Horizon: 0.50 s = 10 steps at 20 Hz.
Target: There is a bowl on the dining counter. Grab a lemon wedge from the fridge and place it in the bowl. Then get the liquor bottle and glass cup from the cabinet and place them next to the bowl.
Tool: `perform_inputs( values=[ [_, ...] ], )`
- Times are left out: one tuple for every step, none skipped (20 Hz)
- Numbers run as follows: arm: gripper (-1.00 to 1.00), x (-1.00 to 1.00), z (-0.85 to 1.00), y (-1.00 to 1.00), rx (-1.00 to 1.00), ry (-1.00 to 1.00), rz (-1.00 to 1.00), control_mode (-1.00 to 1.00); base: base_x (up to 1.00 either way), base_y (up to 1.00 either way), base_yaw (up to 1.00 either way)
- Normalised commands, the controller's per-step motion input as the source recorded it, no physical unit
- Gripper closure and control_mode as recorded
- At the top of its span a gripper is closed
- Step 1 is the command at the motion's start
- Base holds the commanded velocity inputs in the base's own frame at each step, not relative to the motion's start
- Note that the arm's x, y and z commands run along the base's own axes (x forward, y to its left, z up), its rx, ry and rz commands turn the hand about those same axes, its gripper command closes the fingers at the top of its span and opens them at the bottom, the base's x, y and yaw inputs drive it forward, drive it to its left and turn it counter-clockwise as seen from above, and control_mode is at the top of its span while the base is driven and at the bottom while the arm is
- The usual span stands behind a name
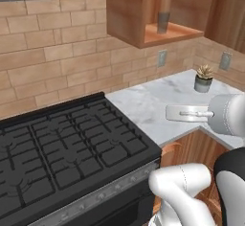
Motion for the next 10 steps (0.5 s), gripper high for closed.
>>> perform_inputs(
  values=[
    [-1.00, 0.00, 0.00, 0.00, 0.00, 0.00, 0.00, 1.00, 0.00, -0.52, 0.10],
    [-1.00, 0.00, 0.00, 0.00, 0.00, 0.00, 0.00, 1.00, 0.28, -0.49, 0.15],
    [-1.00, 0.00, 0.00, 0.00, 0.00, 0.00, 0.00, 1.00, 0.36, -0.49, 0.20],
    [-1.00, 0.00, 0.00, 0.00, 0.00, 0.00, 0.00, 1.00, 0.33, -0.50, 0.20],
    [-1.00, 0.00, 0.00, 0.00, 0.00, 0.00, 0.00, 1.00, 0.31, -0.50, 0.20],
    [-1.00, 0.00, 0.00, 0.00, 0.00, 0.00, 0.00, 1.00, 0.23, -0.57, 0.21],
    [-1.00, 0.00, 0.00, 0.00, 0.00, 0.00, 0.00, 1.00, 0.05, -0.64, 0.20],
    [-1.00, 0.00, 0.00, 0.00, 0.00, 0.00, 0.00, 1.00, 0.00, -0.73, 0.17],
    [-1.00, 0.00, 0.00, 0.00, 0.00, 0.00, 0.00, 1.00, 0.00, -0.74, 0.15],
    [-1.00, 0.00, 0.00, 0.00, 0.00, 0.00, 0.00, 1.00, 0.00, -0.72, 0.14]
  ],
)
